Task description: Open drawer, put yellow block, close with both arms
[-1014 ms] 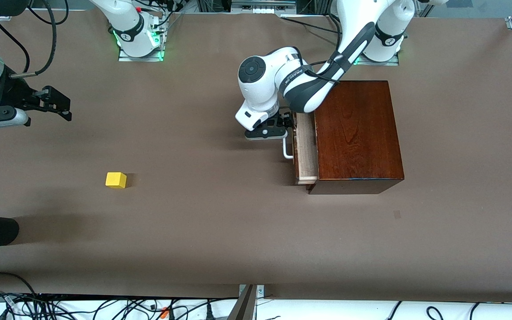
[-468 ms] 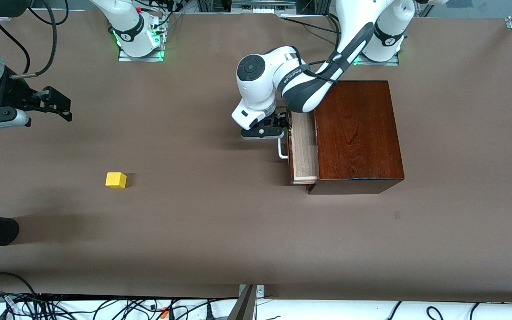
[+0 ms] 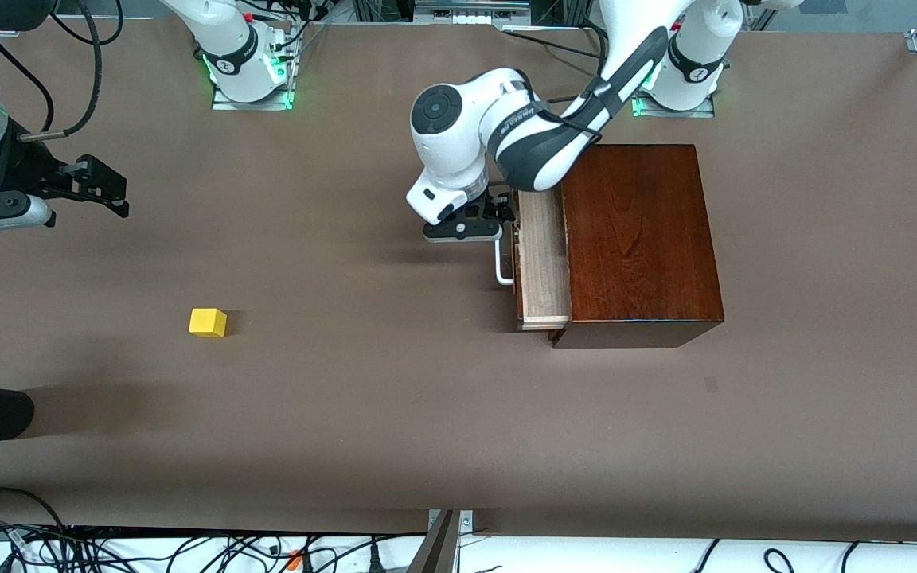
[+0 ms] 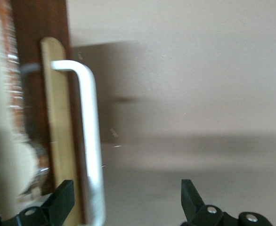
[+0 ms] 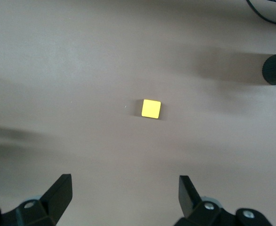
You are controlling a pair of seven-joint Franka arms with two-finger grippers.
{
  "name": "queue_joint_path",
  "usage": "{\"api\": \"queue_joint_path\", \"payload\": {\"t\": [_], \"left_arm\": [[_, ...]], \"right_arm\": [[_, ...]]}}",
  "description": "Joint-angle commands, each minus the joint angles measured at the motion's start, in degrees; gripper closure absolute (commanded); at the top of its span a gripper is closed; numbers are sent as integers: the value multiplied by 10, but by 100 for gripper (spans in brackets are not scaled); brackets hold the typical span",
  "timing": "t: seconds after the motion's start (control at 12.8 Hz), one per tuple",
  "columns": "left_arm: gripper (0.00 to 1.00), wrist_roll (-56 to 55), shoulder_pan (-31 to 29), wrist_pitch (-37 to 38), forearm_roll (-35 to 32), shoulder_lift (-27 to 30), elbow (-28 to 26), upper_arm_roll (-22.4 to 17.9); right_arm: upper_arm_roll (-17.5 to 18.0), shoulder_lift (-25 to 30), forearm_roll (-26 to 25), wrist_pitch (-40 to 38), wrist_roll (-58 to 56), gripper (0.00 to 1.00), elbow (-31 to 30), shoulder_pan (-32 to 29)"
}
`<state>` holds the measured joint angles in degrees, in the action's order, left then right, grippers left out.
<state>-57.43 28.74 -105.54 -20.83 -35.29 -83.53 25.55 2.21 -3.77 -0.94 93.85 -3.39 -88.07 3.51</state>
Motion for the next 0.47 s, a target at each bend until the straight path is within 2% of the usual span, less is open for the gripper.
{"api": "queue_joint_path", "payload": {"t": [0.0,0.16,0.39], "left_arm": [[0,60,-2,94,1,22,61,-2],[0,114,-17,152,2,51,94,-9],[0,236,-101,213,20,92,118,-3]], "right_arm": [[1,-7,8,0,-4,0,15,-2],[2,-38,3,49,-12,0,13,1],[1,-56,7,75,-11,0,10,-8]]}}
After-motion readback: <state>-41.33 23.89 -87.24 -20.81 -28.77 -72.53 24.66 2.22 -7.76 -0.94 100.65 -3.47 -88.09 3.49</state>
